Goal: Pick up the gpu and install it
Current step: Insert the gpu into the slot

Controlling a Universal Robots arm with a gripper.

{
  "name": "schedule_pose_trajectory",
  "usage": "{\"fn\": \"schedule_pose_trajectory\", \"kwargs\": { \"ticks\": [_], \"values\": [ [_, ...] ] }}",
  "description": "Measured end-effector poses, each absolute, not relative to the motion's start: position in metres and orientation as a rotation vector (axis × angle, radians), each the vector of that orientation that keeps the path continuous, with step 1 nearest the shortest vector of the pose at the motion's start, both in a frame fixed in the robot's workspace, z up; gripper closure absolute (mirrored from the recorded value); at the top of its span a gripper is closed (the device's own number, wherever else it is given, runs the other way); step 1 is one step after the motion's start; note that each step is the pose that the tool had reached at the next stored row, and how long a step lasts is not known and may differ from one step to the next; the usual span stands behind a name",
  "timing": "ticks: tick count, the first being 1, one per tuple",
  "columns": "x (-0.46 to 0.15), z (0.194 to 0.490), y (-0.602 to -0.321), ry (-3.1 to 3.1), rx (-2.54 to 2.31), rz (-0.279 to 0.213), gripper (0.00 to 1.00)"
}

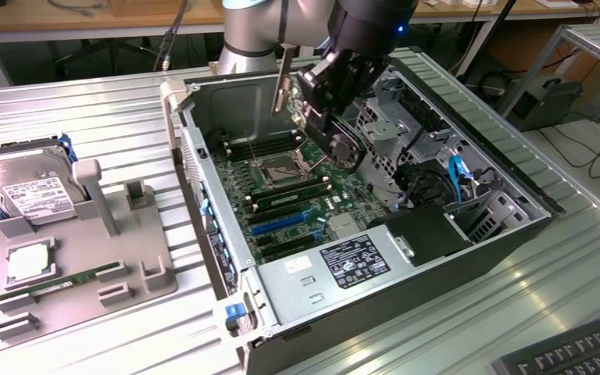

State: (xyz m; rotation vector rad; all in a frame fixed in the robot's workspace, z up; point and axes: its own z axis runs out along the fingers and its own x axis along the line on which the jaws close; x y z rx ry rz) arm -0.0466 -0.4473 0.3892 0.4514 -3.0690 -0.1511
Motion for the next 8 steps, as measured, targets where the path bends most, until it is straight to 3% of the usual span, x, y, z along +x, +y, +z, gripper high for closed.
{"fn": "schedule_pose_trajectory", "kwargs": {
  "ticks": [8],
  "values": [
    [-0.0466,0.3887,-0.4473,-3.014,0.702,-0.145,0.74]
  ]
}}
